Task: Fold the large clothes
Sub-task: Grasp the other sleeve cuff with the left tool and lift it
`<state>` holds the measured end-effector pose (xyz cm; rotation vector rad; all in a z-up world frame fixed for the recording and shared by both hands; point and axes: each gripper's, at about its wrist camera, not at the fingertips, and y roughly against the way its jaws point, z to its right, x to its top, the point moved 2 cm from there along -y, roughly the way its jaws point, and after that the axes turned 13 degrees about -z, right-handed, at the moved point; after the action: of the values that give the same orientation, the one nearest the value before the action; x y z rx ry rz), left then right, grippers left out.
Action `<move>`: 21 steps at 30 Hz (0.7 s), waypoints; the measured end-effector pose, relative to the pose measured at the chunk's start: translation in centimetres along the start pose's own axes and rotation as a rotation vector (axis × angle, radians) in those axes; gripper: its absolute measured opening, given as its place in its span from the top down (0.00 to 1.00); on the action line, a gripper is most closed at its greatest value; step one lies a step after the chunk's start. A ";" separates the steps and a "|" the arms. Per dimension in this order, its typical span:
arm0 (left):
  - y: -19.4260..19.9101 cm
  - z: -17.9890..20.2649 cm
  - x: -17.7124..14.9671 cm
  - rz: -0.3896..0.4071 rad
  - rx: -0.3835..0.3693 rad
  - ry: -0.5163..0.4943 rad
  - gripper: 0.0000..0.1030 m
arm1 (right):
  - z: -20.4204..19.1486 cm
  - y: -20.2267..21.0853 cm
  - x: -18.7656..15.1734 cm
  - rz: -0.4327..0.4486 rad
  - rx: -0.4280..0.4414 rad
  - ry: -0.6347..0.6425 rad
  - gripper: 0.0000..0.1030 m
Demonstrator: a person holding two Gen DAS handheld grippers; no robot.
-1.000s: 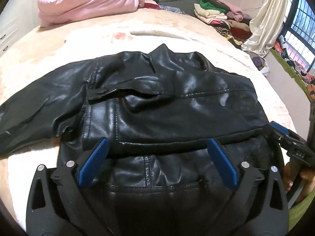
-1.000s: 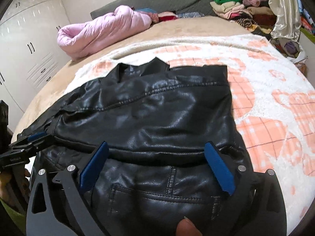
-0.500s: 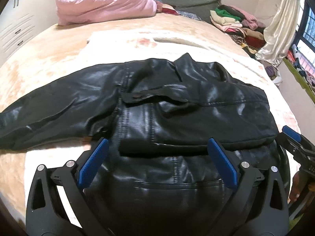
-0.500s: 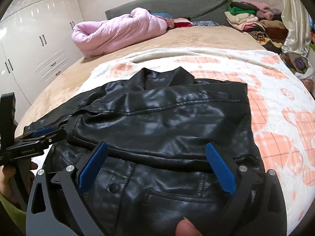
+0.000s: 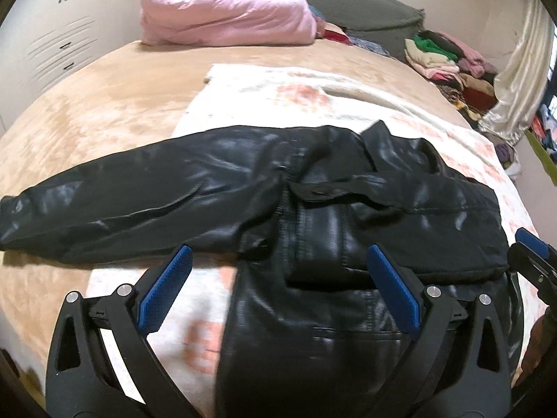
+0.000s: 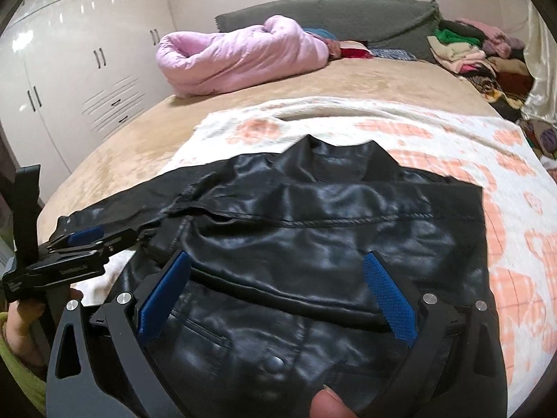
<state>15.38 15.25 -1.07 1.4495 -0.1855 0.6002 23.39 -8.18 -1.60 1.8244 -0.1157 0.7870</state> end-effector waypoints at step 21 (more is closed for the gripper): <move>1.5 -10.9 0.8 0.107 0.114 0.296 0.09 | -8.8 -4.2 3.5 -0.039 0.055 0.157 0.04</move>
<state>12.76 25.95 -0.91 1.4476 0.0052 0.9165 23.89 2.17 -1.41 1.8033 0.0434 0.9097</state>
